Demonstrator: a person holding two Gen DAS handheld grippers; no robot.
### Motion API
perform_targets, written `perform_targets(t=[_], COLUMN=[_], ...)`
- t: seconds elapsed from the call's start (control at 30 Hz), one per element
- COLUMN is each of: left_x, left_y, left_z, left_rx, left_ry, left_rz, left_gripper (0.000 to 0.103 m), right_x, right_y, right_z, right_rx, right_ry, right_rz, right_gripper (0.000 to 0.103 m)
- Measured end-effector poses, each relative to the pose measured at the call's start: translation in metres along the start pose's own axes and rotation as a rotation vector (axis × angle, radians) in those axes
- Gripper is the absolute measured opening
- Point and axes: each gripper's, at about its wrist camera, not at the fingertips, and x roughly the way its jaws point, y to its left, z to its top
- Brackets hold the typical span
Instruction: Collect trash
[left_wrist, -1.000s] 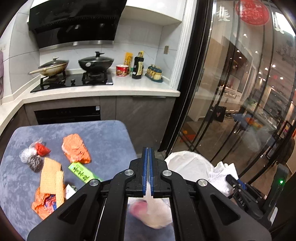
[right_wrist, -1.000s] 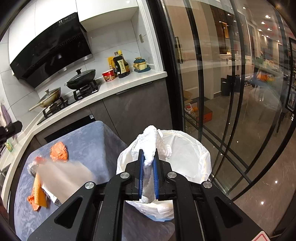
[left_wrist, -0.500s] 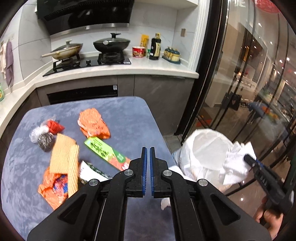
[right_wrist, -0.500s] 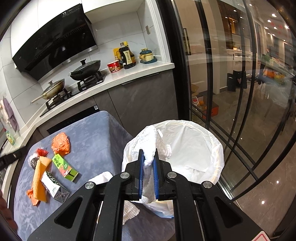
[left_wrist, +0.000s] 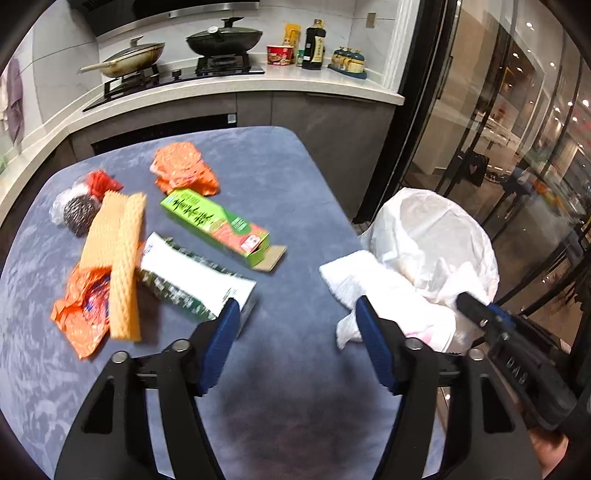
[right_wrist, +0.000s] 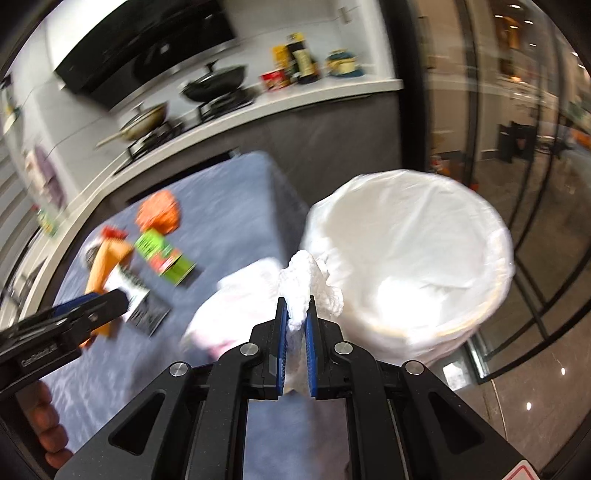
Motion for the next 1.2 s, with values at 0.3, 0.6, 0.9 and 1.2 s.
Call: perform_targets(t=[0.3,0.6,0.9,1.2], left_x=[-0.012,-0.012,0.005,0.030], left_y=[0.031,0.044,-0.005,-0.022], left_z=[-0.008,-0.011,-0.011,-0.014], left_rx=[-0.056,-0.099,-0.004,0.005], left_ry=[0.001,0.015,0.036,0.102], left_rz=[0.046,0.052,-0.026,-0.042], left_gripper=[0.068,0.077,0.080,0.079], right_x=[0.011,-0.004,-0.037,-0.030], right_y=[0.051,0.072,0.002,-0.053], right_z=[-0.016,-0.009,0.044,0.074], right_rx=[-0.036,-0.063,0.022,0.083], right_ry=[0.075,0.049,-0.116,-0.188], right_rz=[0.211,0.265,0.080,-0.062], right_gripper=[0.009,0.008,0.008,0.008])
